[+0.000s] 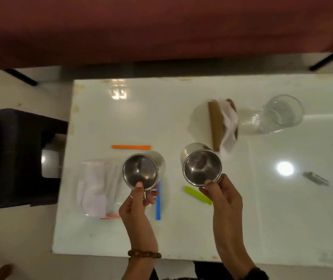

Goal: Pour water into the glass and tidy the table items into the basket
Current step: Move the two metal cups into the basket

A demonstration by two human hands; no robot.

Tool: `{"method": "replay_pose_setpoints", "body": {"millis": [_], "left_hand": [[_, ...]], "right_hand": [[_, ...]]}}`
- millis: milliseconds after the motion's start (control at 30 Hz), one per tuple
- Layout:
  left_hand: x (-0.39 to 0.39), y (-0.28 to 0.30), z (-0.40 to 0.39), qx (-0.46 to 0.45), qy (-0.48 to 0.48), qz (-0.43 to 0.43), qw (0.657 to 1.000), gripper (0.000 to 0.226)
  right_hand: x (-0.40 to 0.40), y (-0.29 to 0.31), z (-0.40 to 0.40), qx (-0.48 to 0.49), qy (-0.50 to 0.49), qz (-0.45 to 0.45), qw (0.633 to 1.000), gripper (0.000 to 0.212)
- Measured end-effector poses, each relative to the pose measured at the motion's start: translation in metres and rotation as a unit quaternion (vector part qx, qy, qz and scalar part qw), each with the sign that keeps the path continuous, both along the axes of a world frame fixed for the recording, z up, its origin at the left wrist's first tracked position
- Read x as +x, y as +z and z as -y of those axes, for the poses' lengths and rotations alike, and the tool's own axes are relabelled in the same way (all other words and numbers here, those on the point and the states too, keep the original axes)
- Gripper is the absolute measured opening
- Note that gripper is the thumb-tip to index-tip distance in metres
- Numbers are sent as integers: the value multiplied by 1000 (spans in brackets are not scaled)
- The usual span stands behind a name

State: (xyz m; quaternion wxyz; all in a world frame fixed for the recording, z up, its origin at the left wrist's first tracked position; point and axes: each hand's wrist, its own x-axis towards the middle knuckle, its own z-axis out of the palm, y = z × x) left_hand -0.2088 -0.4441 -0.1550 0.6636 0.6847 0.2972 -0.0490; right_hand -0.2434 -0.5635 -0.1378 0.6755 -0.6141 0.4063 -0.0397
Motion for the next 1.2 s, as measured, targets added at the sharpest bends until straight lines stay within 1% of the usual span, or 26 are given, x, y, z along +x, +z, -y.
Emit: {"method": "replay_pose_setpoints", "body": {"millis": [67, 167, 267, 333, 433, 500, 600, 700, 833, 900, 1033, 1133, 1200], "left_hand": [[20, 11, -41, 29, 16, 37, 999, 45], [54, 29, -101, 60, 50, 91, 993, 45], [93, 46, -165, 70, 99, 117, 986, 46], [120, 55, -204, 67, 132, 116, 982, 41], [165, 64, -263, 62, 196, 101, 973, 37], [195, 67, -296, 34, 217, 71, 973, 36], [239, 61, -347, -40, 208, 6, 977, 34], [277, 49, -382, -80, 197, -41, 976, 35], [314, 23, -422, -149, 212, -61, 964, 27], [326, 7, -439, -150, 242, -64, 957, 24], [345, -11, -453, -102, 281, -90, 950, 19], [350, -21, -455, -108, 308, -99, 940, 33], [350, -27, -457, -111, 324, -107, 933, 26]], "right_hand": [[28, 10, -33, -23, 63, 8, 998, 32], [70, 22, -83, -33, 145, 38, 988, 30], [115, 32, -139, -10, 210, 61, 976, 29], [144, 40, -173, -14, 244, 71, 967, 27], [191, 47, -228, -27, 295, 92, 951, 27], [222, 52, -262, -35, 320, 109, 940, 25], [268, 56, -319, -38, 358, 110, 926, 26], [303, 55, -368, -51, 372, 93, 922, 27], [335, 41, -424, -136, 419, 75, 895, 39], [345, 28, -444, -158, 437, 49, 884, 39], [354, 5, -469, -192, 444, 22, 875, 41], [356, -6, -478, -221, 462, 26, 858, 45], [357, -13, -482, -245, 478, 13, 843, 44]]}}
